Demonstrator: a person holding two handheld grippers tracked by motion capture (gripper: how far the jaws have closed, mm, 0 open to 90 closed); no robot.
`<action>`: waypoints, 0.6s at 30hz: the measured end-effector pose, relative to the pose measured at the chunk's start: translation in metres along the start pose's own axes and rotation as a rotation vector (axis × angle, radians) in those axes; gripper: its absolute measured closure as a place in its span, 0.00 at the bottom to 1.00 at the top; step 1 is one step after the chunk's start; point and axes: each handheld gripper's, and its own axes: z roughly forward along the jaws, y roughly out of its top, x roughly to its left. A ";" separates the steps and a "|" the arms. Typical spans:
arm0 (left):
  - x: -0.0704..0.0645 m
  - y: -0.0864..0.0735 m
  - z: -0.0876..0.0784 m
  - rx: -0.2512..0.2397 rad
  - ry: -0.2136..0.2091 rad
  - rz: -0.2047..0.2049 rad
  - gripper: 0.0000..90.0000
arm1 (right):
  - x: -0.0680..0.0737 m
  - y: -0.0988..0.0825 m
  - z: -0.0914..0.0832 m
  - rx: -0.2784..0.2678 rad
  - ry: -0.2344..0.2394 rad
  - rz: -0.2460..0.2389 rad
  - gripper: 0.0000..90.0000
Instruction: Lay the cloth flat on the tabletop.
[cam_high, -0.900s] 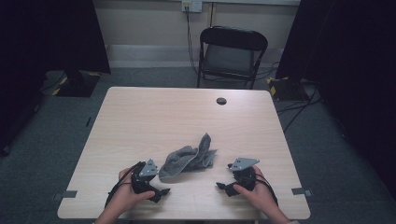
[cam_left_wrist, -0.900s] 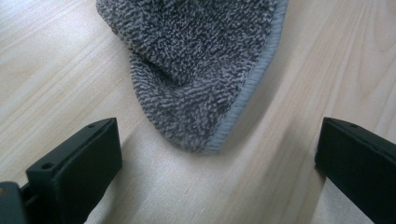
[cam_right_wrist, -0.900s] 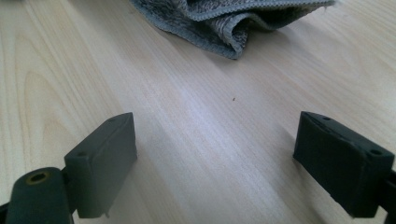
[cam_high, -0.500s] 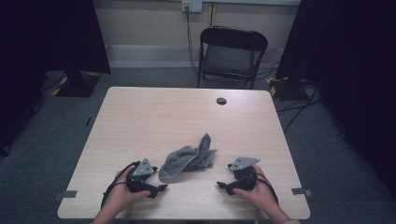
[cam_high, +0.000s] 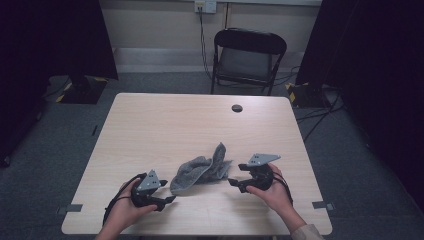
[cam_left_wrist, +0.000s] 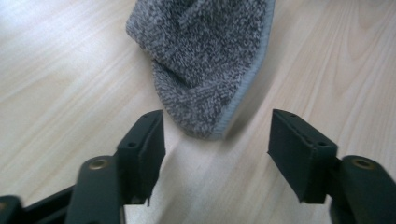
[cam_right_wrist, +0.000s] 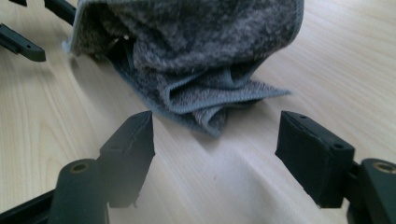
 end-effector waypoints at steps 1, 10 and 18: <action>0.000 0.001 0.001 -0.012 -0.006 0.006 0.43 | 0.000 0.001 0.001 0.004 -0.001 -0.006 0.31; 0.001 0.013 0.016 -0.061 -0.043 0.028 0.55 | -0.005 0.009 0.011 -0.003 0.010 -0.002 0.32; 0.007 0.015 0.023 -0.052 -0.048 0.019 0.62 | -0.010 0.019 0.026 -0.008 0.042 0.011 0.37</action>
